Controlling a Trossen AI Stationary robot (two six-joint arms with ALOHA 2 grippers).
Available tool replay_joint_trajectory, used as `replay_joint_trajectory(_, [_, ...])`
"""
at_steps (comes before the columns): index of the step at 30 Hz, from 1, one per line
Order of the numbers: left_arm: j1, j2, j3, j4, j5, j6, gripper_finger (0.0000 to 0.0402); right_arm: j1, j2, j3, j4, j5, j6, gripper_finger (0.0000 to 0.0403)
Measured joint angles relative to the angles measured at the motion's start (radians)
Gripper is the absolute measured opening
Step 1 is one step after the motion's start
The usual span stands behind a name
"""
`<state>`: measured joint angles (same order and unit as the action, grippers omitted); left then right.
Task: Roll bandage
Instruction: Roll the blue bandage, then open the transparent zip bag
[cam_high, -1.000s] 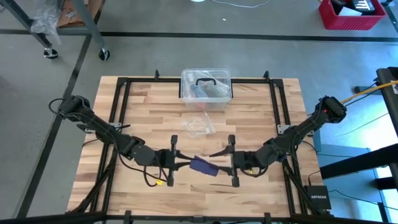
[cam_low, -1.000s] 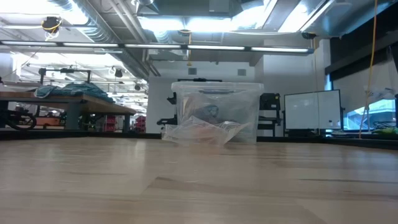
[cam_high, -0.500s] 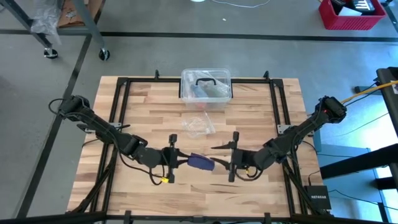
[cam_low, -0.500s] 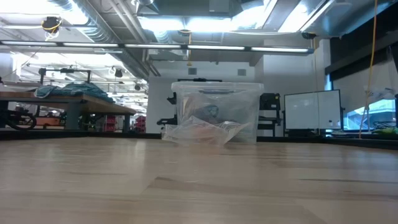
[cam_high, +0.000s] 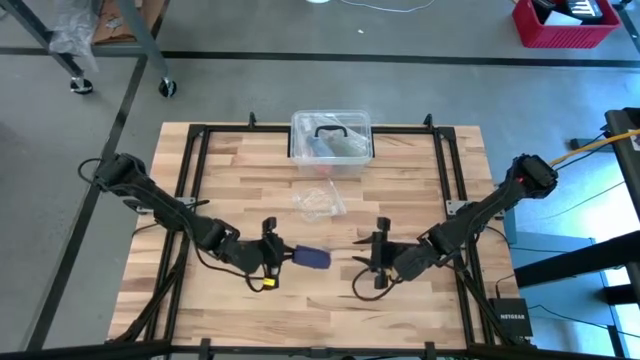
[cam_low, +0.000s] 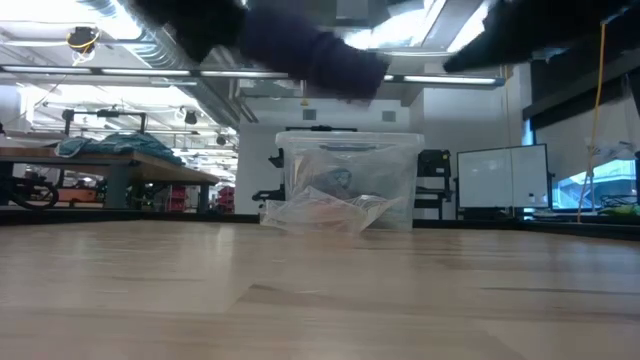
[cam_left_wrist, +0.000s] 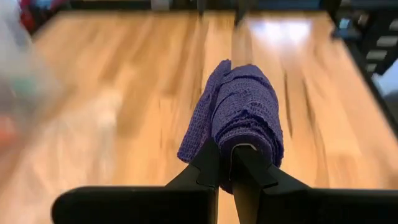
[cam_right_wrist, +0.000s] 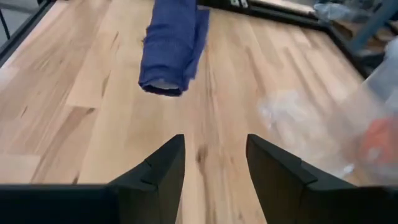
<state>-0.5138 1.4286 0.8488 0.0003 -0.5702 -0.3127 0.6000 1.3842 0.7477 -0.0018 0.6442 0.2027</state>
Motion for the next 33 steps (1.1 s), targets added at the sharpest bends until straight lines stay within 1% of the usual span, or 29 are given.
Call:
replay_joint_trajectory(6, [-0.005,0.006,-0.115,0.032,-0.025,-0.102,0.0014,0.002,0.0,-0.132,0.173,-0.009,0.055,0.0175])
replay_joint_trajectory(10, [0.008,0.007,-0.155,0.096,-0.025,-0.148,0.0014,0.002,0.0,-0.146,0.159,-0.009,0.055,0.0175])
replay_joint_trajectory(15, [0.026,0.007,-0.158,0.097,-0.025,-0.201,0.0017,-0.002,-0.001,-0.146,0.171,-0.002,0.048,0.0175])
replay_joint_trajectory(19, [0.041,0.007,-0.158,0.102,-0.024,-0.22,0.0035,-0.006,-0.001,-0.146,0.171,-0.008,0.052,0.0175])
replay_joint_trajectory(22, [0.054,0.007,-0.158,0.106,-0.019,-0.258,0.0061,-0.005,-0.001,-0.146,0.171,-0.02,0.059,0.0175])
replay_joint_trajectory(26, [0.065,0.001,-0.158,0.111,0.035,-0.271,0.0103,-0.005,-0.001,-0.146,0.171,-0.027,0.06,0.0175])
replay_joint_trajectory(28, [0.065,-0.011,-0.158,0.098,0.109,-0.281,0.0117,-0.005,-0.001,-0.146,0.17,-0.027,0.06,0.0175])
replay_joint_trajectory(31, [0.065,-0.035,-0.158,0.074,0.215,-0.293,0.0127,-0.005,-0.001,-0.146,0.166,-0.027,0.061,0.0175])
replay_joint_trajectory(33, [0.066,-0.064,-0.153,0.035,0.23,-0.302,0.0128,-0.005,-0.001,-0.146,0.166,-0.027,0.061,0.0175])
